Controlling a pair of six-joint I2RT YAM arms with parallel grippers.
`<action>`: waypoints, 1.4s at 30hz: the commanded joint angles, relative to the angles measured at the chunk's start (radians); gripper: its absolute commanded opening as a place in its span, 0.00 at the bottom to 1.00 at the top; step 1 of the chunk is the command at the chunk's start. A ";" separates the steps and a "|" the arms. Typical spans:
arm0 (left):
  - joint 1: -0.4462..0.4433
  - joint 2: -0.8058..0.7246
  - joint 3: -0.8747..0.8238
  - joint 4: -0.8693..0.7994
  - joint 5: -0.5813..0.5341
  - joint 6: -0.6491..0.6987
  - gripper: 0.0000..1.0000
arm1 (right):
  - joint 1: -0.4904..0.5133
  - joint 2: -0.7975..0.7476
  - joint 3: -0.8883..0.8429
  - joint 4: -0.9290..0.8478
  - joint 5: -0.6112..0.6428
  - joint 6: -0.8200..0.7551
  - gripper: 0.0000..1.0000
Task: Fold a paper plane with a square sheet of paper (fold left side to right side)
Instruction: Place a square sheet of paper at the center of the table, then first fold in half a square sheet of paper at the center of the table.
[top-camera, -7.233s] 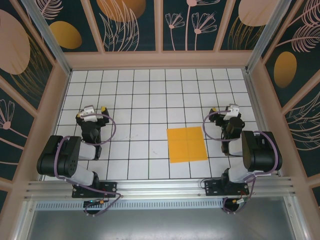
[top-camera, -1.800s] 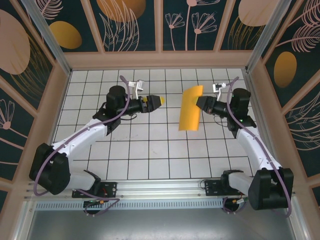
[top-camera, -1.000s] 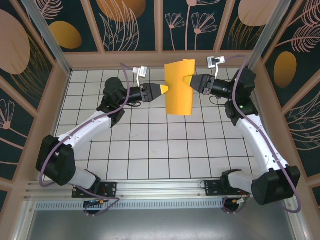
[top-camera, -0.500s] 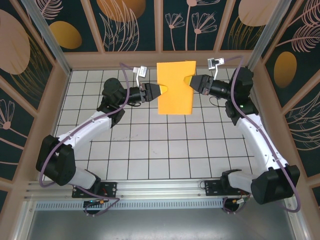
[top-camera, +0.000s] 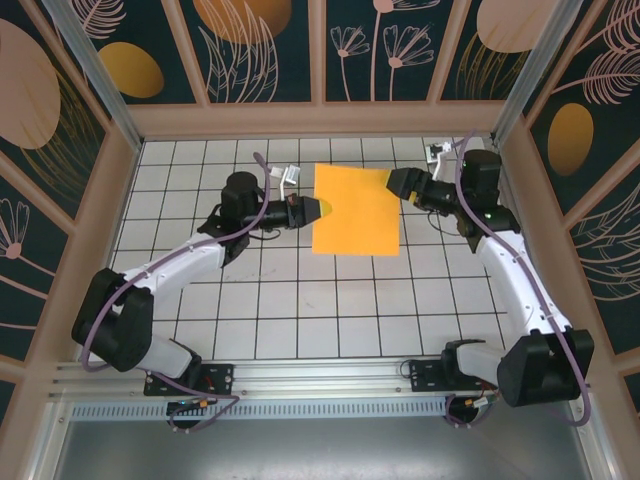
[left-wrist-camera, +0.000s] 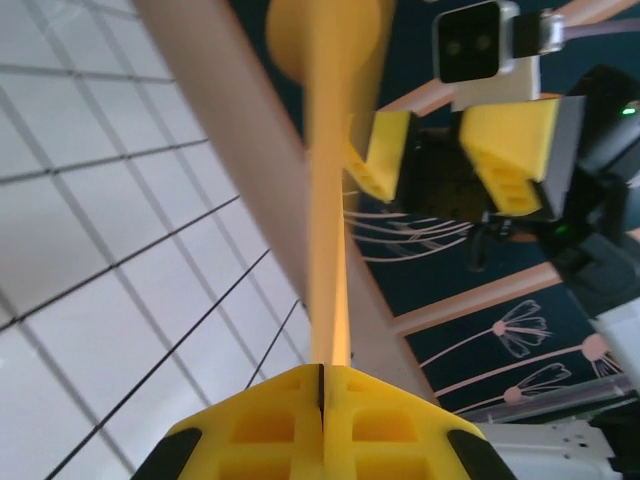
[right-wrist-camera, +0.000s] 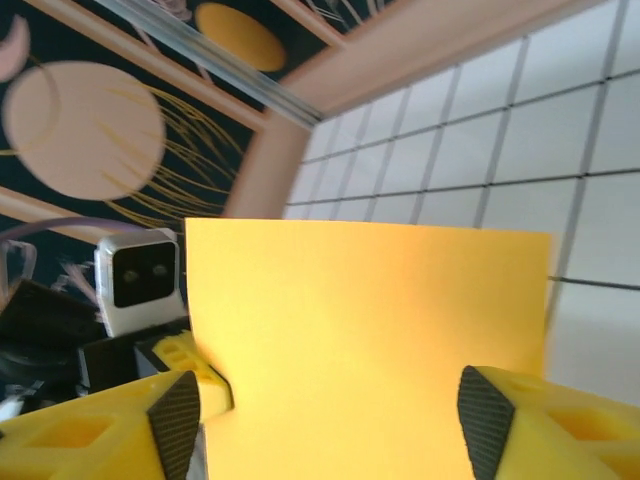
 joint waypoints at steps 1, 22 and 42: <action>0.013 0.011 -0.039 -0.088 -0.040 0.055 0.05 | -0.005 0.013 -0.046 -0.092 0.078 -0.085 0.76; 0.055 0.213 -0.009 -0.554 -0.303 0.406 0.07 | 0.166 0.255 -0.280 0.089 0.149 -0.006 0.61; 0.054 0.204 0.001 -0.598 -0.321 0.427 0.18 | 0.349 0.606 -0.112 0.189 0.300 0.105 0.30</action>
